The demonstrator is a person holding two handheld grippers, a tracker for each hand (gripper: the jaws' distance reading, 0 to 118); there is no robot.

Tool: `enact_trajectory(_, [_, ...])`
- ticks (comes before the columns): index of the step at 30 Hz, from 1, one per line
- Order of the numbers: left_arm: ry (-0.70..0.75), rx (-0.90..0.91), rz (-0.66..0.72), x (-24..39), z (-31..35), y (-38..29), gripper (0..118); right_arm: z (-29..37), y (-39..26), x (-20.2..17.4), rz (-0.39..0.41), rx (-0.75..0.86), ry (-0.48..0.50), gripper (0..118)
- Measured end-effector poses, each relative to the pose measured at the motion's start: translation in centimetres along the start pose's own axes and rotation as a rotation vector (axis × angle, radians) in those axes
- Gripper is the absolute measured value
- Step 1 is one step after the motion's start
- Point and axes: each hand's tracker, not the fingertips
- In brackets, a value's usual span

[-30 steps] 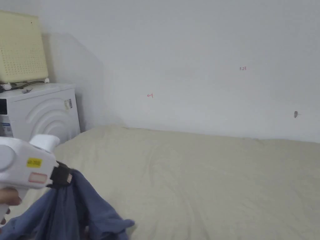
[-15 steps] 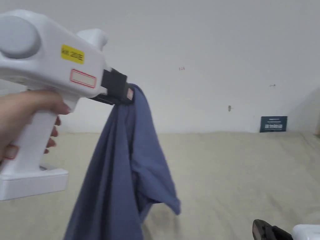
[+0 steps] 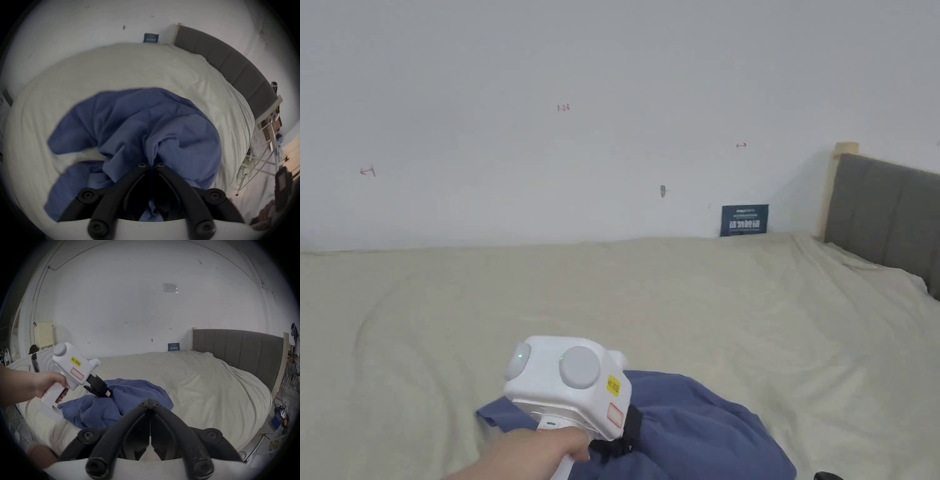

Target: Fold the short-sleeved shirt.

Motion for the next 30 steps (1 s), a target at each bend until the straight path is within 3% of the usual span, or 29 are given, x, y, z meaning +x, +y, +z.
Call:
enact_trajectory(1, [-0.011, -0.014, 0.047, -0.5, -0.3, 0.0, 6, -0.1, -0.1, 0.2, -0.006, -0.007, 0.0, 0])
enact_trajectory(2, [-0.034, -0.036, 0.103, -0.7, -0.4, -0.3, 24, -0.2, -0.2, 0.3, -0.011, -0.013, -0.001, 0])
enact_trajectory(3, [-0.053, -0.063, 0.175, -1.6, -0.6, -0.4, 72, -0.4, -0.3, 0.3, -0.016, -0.017, 0.0, 0])
enact_trajectory(4, [-0.052, -0.07, 0.219, -2.0, -0.8, -0.6, 103, -0.5, -0.4, 0.3, -0.019, -0.016, 0.001, 0])
enact_trajectory(5, [-0.04, -0.088, 0.239, -2.2, -0.9, -0.8, 118, -0.6, -0.5, 0.2, -0.022, -0.016, 0.002, 0])
enact_trajectory(6, [0.023, -0.096, 0.232, -1.9, -0.5, -0.9, 115, -0.8, -0.5, 0.0, -0.025, -0.017, 0.006, 0])
enact_trajectory(10, [-0.041, 0.0, 0.145, -1.7, 0.9, -1.5, 115, -1.2, -0.5, -1.0, -0.033, -0.022, 0.042, 0])
enact_trajectory(14, [-0.072, 0.064, 0.168, -1.3, 3.7, -1.8, 115, -0.9, -0.2, -1.8, -0.015, -0.01, 0.056, 0])
enact_trajectory(18, [-0.097, 0.161, 0.128, -0.9, 9.7, -4.2, 110, -0.5, 0.5, -1.8, -0.023, 0.0, 0.056, 0])
enact_trajectory(19, [-0.065, 0.213, 0.092, -0.9, 11.7, -5.3, 98, -0.3, 0.7, -1.8, -0.025, 0.004, 0.053, 0])
enact_trajectory(20, [-0.053, 0.271, 0.087, -0.8, 13.2, -6.4, 76, -0.2, 0.7, -1.9, -0.025, 0.009, 0.052, 0])
enact_trajectory(21, [-0.033, 0.326, 0.066, -0.8, 15.0, -7.9, 35, -0.1, 0.8, -1.9, -0.024, 0.017, 0.049, 0])
enact_trajectory(22, [-0.008, 0.388, 0.045, -0.9, 16.6, -9.7, 11, 0.1, 0.9, -2.1, -0.021, 0.025, 0.046, 0])
enact_trajectory(23, [-0.008, 0.397, 0.054, -1.1, 17.5, -11.2, 1, 0.1, 1.0, -2.2, -0.02, 0.033, 0.043, 0])
enact_trajectory(25, [0.076, 0.489, 0.06, -1.7, 19.8, -14.5, 0, 0.3, 1.0, -2.5, -0.026, 0.054, 0.04, 0])
enact_trajectory(27, [0.062, 0.547, 0.064, -2.4, 21.2, -18.0, 0, 0.6, 0.9, -2.9, -0.035, 0.083, 0.044, 0])
enact_trajectory(30, [0.203, 0.766, 0.111, -1.7, 23.1, -23.9, 0, 0.9, 0.6, -3.5, -0.032, 0.13, 0.039, 0])
